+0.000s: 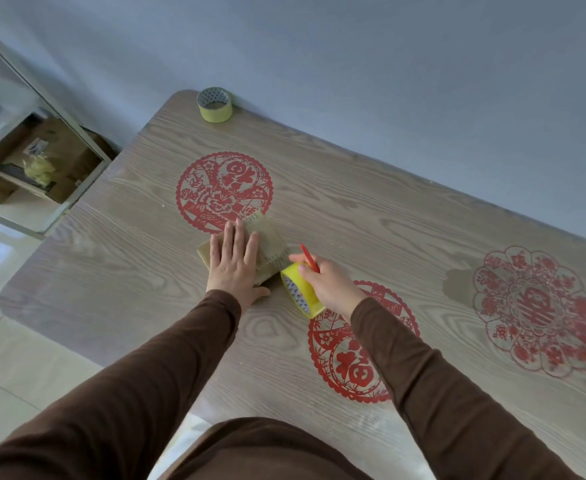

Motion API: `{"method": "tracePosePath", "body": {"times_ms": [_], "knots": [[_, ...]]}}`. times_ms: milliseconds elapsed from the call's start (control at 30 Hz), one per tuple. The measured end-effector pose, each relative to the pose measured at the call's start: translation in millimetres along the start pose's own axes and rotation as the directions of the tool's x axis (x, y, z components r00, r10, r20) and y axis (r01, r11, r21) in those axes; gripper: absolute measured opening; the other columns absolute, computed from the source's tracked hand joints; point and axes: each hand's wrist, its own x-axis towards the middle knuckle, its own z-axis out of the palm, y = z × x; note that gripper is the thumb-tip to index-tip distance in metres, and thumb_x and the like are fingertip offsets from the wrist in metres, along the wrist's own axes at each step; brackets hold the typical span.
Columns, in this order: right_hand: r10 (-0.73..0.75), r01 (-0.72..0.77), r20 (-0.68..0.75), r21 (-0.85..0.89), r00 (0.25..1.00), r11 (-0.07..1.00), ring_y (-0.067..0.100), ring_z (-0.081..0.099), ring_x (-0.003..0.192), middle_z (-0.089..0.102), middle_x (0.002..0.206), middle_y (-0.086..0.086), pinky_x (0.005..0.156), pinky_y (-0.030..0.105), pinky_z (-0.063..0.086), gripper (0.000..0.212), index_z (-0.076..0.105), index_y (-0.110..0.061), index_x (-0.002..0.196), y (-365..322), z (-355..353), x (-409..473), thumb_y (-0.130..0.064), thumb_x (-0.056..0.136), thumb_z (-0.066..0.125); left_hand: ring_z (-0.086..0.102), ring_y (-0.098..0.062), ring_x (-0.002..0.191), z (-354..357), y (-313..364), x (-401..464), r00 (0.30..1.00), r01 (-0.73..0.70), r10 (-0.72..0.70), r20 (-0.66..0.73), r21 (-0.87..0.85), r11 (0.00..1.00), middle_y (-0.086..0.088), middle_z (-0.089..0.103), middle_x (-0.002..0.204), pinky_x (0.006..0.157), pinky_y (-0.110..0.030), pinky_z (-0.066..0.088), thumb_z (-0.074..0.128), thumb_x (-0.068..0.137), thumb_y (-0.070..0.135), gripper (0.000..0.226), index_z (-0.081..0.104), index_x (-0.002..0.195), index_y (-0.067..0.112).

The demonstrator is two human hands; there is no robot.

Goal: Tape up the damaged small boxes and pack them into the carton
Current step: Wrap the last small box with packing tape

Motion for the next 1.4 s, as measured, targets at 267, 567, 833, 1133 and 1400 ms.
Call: {"method": "tracePosePath", "body": {"times_ms": [267,567,833,1133,1400], "knots": [[0.021,-0.021,0.004,0.088,1.0,0.996,0.018,0.053,0.13,0.057,0.141,-0.001,0.112,0.035,0.039,0.033,0.06,-0.029,0.136,4.3,1.0,1.7,-0.028,0.108,0.042,-0.003,-0.041,0.153,-5.3,9.3,5.9,0.998,0.04,-0.042,0.056,0.042,0.998,-0.022,-0.004,0.165,0.118,-0.067,0.008,0.072,0.073,0.034,0.119,-0.009,0.159,0.017],[-0.051,0.05,0.003,0.152,0.999,0.987,0.013,0.046,0.136,0.05,0.149,-0.005,0.115,0.032,0.035,0.039,0.05,-0.033,0.146,-1.3,11.5,-3.9,-0.03,0.107,0.045,0.028,-0.044,0.137,-34.5,-4.0,35.8,0.99,0.101,-0.098,0.1,-0.019,0.995,-0.02,0.021,0.156,0.117,-0.059,0.023,0.067,0.07,0.074,0.117,-0.008,0.155,0.046],[-0.224,0.204,0.012,0.368,0.974,0.907,-0.009,0.043,0.133,0.05,0.142,-0.027,0.111,0.017,0.032,0.042,0.049,-0.031,0.148,-24.0,-7.6,-6.1,-0.025,0.106,0.049,0.061,-0.021,0.116,-66.3,-42.9,54.7,0.803,0.176,0.163,0.573,-0.49,0.854,0.004,0.065,0.124,0.091,-0.023,0.039,0.093,0.066,0.036,0.093,0.044,0.145,0.032],[-0.406,0.403,0.027,0.079,0.913,0.912,-0.007,0.016,0.148,0.016,0.161,-0.025,0.118,0.012,0.019,0.065,0.01,-0.036,0.16,-37.3,16.6,7.3,-0.037,0.105,0.045,0.027,-0.024,0.15,-44.4,-36.3,4.9,0.997,-0.071,0.082,0.012,-0.374,0.925,-0.008,0.033,0.162,0.123,-0.034,0.019,0.054,0.093,0.042,0.077,0.024,0.158,0.014],[-0.299,0.307,-0.074,0.163,0.951,0.938,0.0,0.057,0.091,0.061,0.103,-0.01,0.086,0.028,0.044,0.02,0.051,-0.011,0.12,-33.6,12.6,21.0,-0.026,0.106,0.047,0.031,-0.024,0.147,-33.2,-32.4,1.4,0.998,-0.052,0.044,-0.046,-0.209,0.977,-0.002,0.026,0.164,0.12,-0.038,0.025,0.044,0.071,0.083,0.112,0.02,0.159,0.018]]}}
